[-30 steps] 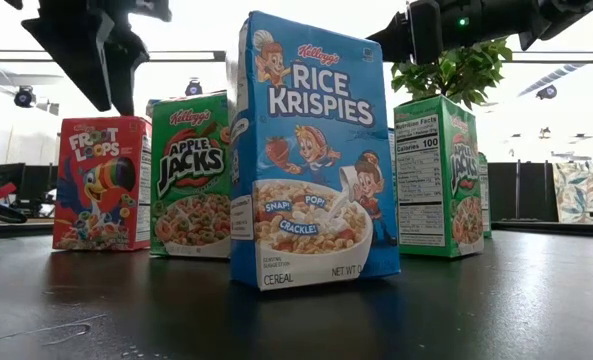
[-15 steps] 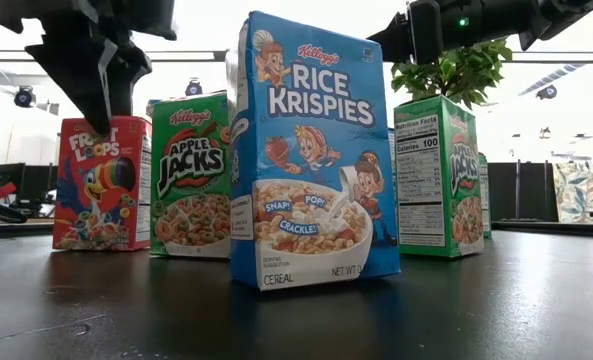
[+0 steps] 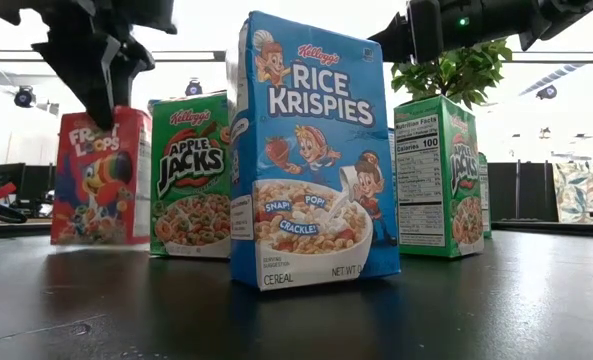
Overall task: Stack cereal on shelf
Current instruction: Put the top red cereal box on the shelf
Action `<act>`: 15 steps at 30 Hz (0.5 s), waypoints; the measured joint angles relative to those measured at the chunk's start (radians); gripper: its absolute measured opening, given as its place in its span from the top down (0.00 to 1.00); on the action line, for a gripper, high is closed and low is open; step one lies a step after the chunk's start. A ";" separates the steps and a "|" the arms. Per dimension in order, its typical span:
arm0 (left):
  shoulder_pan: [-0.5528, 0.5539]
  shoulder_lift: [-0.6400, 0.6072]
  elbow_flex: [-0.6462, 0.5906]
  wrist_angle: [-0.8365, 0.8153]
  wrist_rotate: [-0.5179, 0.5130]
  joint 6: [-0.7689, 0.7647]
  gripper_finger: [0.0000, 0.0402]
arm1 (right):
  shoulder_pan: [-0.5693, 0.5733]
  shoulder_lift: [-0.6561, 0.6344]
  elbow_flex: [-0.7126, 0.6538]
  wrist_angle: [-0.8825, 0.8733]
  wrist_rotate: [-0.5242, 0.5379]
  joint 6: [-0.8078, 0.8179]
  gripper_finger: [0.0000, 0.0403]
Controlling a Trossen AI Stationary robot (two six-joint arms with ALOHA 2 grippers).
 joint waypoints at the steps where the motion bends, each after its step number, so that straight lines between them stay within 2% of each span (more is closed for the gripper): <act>1: 0.001 0.000 0.019 -0.023 0.000 0.017 0.62 | 0.000 0.000 0.000 0.000 0.000 0.003 0.98; 4: 0.011 -0.001 0.110 -0.107 -0.013 0.081 0.62 | 0.000 0.000 0.000 0.000 0.000 0.007 0.98; 9: 0.072 -0.003 0.321 -0.223 -0.108 0.252 0.62 | 0.000 0.000 0.000 0.000 0.000 0.007 0.98; 15: 0.271 -0.003 0.554 -0.258 -0.199 0.451 0.62 | 0.000 0.000 0.000 0.000 0.000 0.003 0.98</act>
